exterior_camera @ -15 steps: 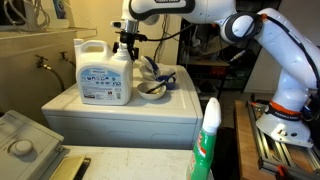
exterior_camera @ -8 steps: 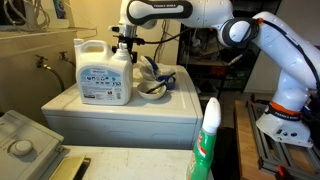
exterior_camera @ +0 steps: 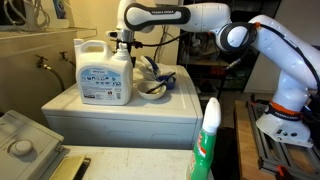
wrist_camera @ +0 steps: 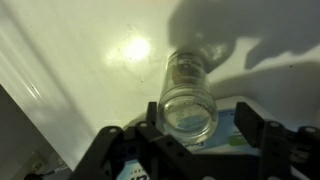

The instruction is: Pick up the clear container and put it in the blue mug

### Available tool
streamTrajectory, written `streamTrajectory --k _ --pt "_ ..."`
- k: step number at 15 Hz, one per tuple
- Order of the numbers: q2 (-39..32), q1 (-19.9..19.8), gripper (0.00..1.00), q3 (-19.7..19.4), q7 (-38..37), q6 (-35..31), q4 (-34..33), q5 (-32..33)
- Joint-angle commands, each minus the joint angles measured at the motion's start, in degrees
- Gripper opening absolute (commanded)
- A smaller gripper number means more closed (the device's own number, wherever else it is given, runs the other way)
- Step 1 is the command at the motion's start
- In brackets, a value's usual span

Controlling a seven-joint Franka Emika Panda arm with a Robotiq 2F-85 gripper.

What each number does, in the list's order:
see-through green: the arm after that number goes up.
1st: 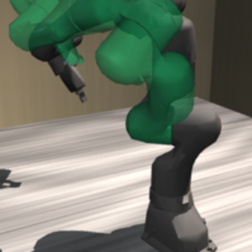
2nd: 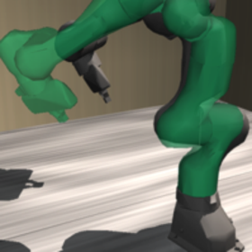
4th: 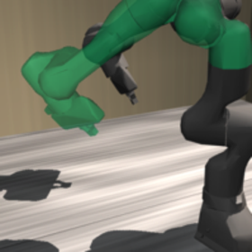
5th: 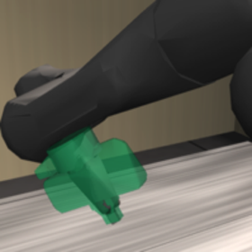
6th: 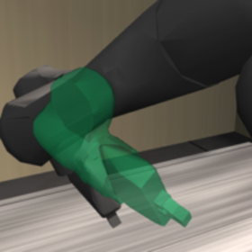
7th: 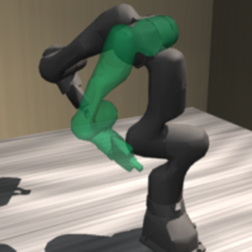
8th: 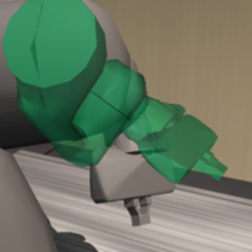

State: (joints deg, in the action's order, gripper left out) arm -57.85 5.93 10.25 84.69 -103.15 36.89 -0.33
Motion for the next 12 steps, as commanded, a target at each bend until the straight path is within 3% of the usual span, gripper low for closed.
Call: streamTrajectory --k 1,4,12 --pt "-2.1 0.9 0.51 -1.3 1.6 2.4 -3.6 2.1" --pt "-2.0 1.4 0.28 -2.2 1.9 3.7 -4.1 3.6" --pt "3.1 0.1 0.28 -1.9 0.5 12.0 -5.7 2.7"
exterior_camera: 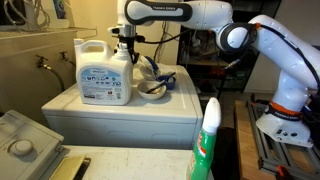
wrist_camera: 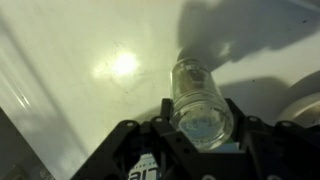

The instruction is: Pick up the clear container and put it in the blue mug

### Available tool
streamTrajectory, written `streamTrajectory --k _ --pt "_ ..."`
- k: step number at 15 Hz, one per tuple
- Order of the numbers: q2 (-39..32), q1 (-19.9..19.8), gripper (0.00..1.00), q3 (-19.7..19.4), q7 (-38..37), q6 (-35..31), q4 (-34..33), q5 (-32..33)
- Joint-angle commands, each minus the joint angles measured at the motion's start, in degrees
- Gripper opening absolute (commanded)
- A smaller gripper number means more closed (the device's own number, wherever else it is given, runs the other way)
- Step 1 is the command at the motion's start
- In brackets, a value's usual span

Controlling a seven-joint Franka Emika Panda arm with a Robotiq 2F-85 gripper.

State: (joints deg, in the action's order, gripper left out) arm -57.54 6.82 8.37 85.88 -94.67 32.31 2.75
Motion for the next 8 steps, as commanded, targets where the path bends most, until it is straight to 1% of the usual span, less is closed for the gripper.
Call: streamTrajectory --k 1,3,8 --pt "3.8 -0.9 0.28 -0.2 -1.5 4.4 -1.5 -0.3" --pt "6.4 -0.8 0.28 -0.3 -3.2 7.1 -1.6 -0.1" --pt "12.8 -0.6 0.28 0.0 -8.2 16.1 0.0 -0.6"
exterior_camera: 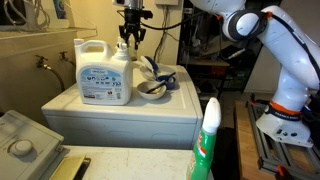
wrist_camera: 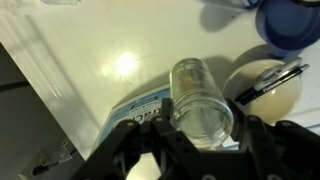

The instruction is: Pick up the clear container and put it in the blue mug

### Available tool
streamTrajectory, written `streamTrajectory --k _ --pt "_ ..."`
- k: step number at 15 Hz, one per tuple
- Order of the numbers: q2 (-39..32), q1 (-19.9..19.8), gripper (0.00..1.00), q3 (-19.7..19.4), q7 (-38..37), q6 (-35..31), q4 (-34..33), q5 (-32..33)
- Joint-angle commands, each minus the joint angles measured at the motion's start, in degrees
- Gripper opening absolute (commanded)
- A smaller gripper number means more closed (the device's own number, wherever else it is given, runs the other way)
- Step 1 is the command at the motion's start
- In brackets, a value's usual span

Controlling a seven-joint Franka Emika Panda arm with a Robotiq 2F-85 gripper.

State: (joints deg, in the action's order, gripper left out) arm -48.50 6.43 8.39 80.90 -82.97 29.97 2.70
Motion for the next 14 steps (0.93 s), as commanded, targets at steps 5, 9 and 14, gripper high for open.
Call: streamTrajectory --k 5,9,14 --pt "4.9 -0.8 0.28 -2.3 -14.7 7.6 5.1 0.1" --pt "6.9 -2.6 0.28 -2.0 -24.5 5.2 11.5 -3.0" --pt "5.3 -3.2 0.53 -1.4 -27.4 -0.7 11.5 -6.4"
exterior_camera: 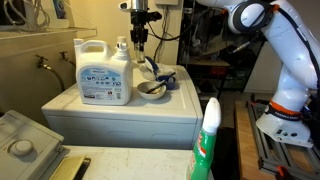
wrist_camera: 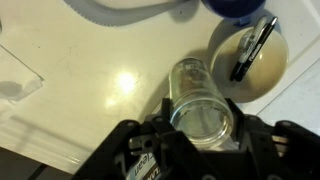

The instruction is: Pick up the clear container and put it in the blue mug

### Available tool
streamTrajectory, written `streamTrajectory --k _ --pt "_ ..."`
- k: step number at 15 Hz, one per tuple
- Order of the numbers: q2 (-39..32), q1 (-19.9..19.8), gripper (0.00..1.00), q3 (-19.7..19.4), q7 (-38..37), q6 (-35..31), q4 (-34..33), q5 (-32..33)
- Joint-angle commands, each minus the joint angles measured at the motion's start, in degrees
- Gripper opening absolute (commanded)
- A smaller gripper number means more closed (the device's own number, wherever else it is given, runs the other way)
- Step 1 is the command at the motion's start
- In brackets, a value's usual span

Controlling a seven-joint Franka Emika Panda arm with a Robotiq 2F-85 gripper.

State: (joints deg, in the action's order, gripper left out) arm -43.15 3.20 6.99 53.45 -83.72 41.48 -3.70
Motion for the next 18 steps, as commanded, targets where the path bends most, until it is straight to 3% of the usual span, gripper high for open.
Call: streamTrajectory --k 1,3,4,13,18 --pt "0.4 -0.3 0.53 0.2 -0.4 -1.0 1.0 -0.6" --pt "1.1 -0.5 0.53 0.3 -0.6 -1.5 2.0 -1.0" --pt "1.4 -0.6 0.28 0.4 -0.7 -1.5 2.3 -1.0" --pt "13.8 -3.1 0.28 -0.7 -4.4 5.4 21.9 -2.0" --pt "19.2 -3.4 0.28 -1.5 -11.6 -1.7 35.2 -4.3"
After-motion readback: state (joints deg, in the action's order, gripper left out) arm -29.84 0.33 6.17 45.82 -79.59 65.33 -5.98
